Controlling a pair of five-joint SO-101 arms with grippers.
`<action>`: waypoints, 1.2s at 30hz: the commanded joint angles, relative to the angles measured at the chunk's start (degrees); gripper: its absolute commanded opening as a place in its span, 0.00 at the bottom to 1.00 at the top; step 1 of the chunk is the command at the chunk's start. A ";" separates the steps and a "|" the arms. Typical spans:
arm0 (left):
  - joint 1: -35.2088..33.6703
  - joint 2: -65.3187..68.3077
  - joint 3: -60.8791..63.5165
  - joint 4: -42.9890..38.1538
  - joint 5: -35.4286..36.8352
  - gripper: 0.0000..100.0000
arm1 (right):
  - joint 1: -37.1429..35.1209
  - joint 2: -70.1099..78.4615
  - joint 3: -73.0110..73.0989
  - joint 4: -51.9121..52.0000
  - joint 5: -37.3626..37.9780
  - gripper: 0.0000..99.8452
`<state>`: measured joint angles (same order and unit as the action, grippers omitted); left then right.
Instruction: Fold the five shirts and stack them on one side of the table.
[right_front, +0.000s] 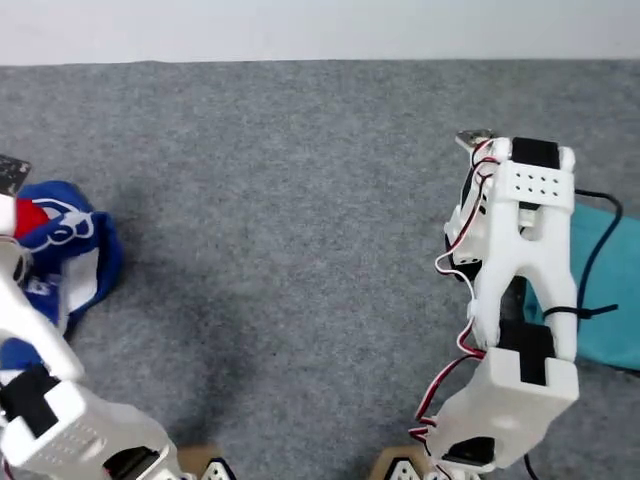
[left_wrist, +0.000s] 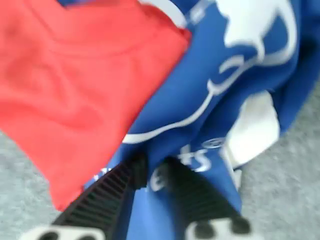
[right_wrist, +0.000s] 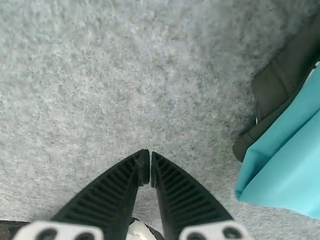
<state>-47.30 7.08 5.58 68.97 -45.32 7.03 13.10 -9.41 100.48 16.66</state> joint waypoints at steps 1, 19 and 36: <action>-0.26 -2.46 -4.97 -0.62 -0.62 0.00 | -0.31 -3.47 -0.18 2.51 -0.79 0.01; 2.37 -11.87 -47.08 0.53 26.99 0.00 | -0.40 -7.16 -0.18 2.59 -0.79 0.01; 2.81 -9.41 -51.30 8.18 29.80 0.00 | -0.40 -13.49 -0.09 2.51 -0.70 0.01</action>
<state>-42.02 -2.42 -49.19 77.23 -15.60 7.12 2.64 -9.23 100.48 16.48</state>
